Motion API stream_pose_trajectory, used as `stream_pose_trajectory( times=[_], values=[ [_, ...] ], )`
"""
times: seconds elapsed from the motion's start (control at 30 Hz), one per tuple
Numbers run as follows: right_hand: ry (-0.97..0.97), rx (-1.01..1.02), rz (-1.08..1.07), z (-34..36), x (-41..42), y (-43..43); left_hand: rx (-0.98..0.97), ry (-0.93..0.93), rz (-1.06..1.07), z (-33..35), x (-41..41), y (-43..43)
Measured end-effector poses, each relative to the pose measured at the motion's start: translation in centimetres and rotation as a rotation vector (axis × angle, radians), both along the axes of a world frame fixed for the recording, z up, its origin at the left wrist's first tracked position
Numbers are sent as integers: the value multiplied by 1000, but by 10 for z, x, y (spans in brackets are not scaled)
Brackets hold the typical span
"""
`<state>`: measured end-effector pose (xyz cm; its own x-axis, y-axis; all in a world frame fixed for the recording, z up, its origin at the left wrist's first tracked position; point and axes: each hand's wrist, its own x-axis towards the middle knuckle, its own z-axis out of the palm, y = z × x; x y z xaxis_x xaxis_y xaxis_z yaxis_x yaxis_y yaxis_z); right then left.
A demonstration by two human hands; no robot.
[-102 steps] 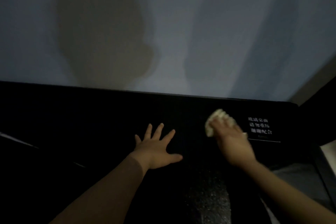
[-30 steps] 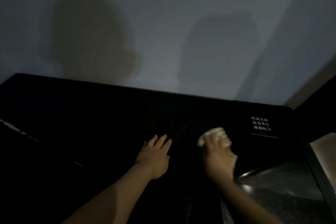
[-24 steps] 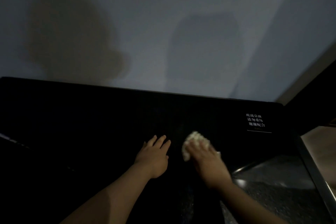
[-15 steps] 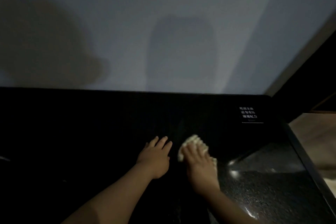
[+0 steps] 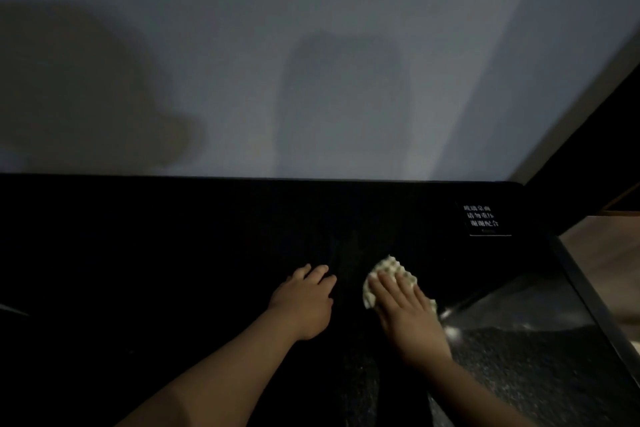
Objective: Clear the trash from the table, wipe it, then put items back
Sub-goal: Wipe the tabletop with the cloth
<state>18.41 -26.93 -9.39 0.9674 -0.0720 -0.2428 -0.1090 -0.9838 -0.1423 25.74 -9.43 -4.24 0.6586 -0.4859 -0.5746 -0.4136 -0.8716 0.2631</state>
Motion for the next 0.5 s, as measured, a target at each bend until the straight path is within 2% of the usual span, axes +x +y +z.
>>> stream_pose_trajectory(
  times=[0.07, 0.17, 0.23, 0.37, 0.5],
  values=[
    [9, 4, -6, 3, 9, -17, -39, 0, 36, 2, 8, -1],
    [-103, 37, -180, 0, 27, -23, -68, -92, 119, -1, 24, -4],
    [-85, -19, -149, 4, 32, -12, -26, -162, 127, -4, 35, -6],
    [-36, -89, 62, -6, 47, -25, 73, -177, 185, -10, 58, -8],
    [-88, 4, 7, -2, 93, -57, 119, -117, 321, -14, 81, -5]
  ],
)
